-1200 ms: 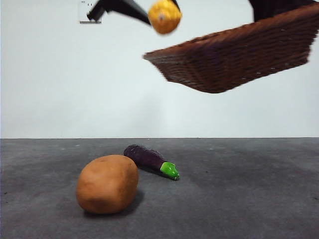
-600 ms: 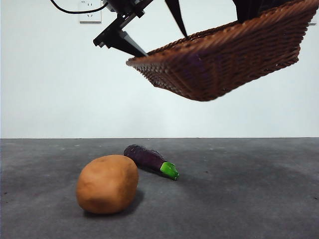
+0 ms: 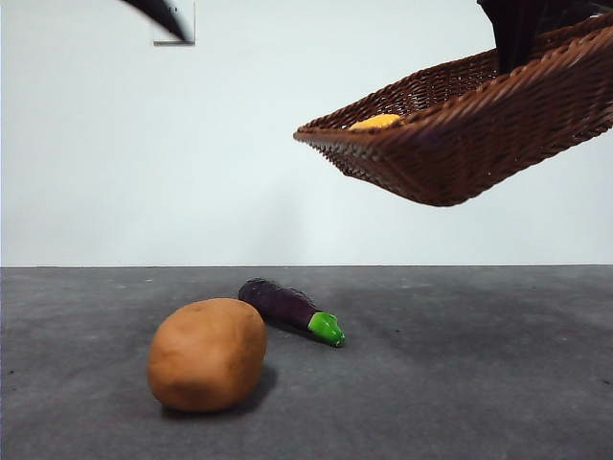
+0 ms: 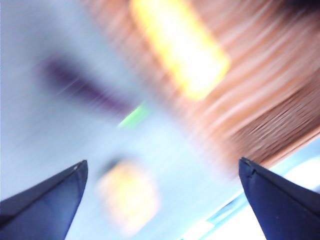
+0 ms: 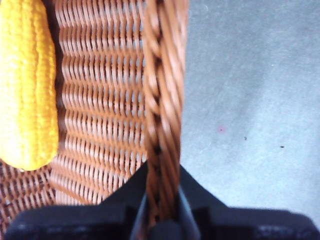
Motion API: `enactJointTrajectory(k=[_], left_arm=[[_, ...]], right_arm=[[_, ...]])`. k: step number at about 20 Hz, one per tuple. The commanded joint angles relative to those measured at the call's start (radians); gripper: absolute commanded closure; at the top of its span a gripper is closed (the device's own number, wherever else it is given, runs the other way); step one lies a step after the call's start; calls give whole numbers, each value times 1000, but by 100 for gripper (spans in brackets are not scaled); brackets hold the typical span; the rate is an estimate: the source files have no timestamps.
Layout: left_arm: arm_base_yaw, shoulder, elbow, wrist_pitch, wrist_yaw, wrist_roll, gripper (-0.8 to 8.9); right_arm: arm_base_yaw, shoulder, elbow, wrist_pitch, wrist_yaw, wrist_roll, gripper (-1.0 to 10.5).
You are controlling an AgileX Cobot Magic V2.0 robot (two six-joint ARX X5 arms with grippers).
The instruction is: Help me put the vegetables on the table into the basket
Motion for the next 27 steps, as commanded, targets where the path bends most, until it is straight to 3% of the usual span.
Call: enactJointTrajectory(k=[1, 3, 6, 10, 12, 17, 21, 24, 25, 26, 27], left_arm=[[-50, -3, -7, -153, -127, 43, 310], [-90, -3, -37, -195, -193, 17, 310], [-154, -3, -169, -132, -171, -36, 310], [-181, -3, -405, 109, -44, -108, 310], [-181, 6, -479, 201, -34, -147, 310], [-176, 133, -506, 314, -39, -160, 310], [-171, 253, -506, 338, -147, -169, 310], [-167, 279, -506, 391, -150, -174, 312], [-167, 279, -506, 401, -146, -177, 334], [-167, 279, -506, 405, -147, -177, 463], [-167, 279, -506, 405, -148, -177, 661]], right_arm=[[-24, -3, -6, -16, -14, -12, 958], [-42, -3, -6, -16, -17, -18, 958], [-68, -3, -6, -19, -22, -38, 958], [-94, -3, -6, -19, -31, -56, 958], [-108, -3, -6, -19, -43, -64, 958], [-145, -3, -6, -19, -51, -68, 958], [-148, -3, -6, -20, -51, -76, 958], [-147, -3, -6, -20, -51, -78, 957], [-147, -3, -6, -20, -51, -79, 958], [-147, -3, -6, -20, -51, -81, 957], [-147, -3, -6, -20, -51, -84, 958]])
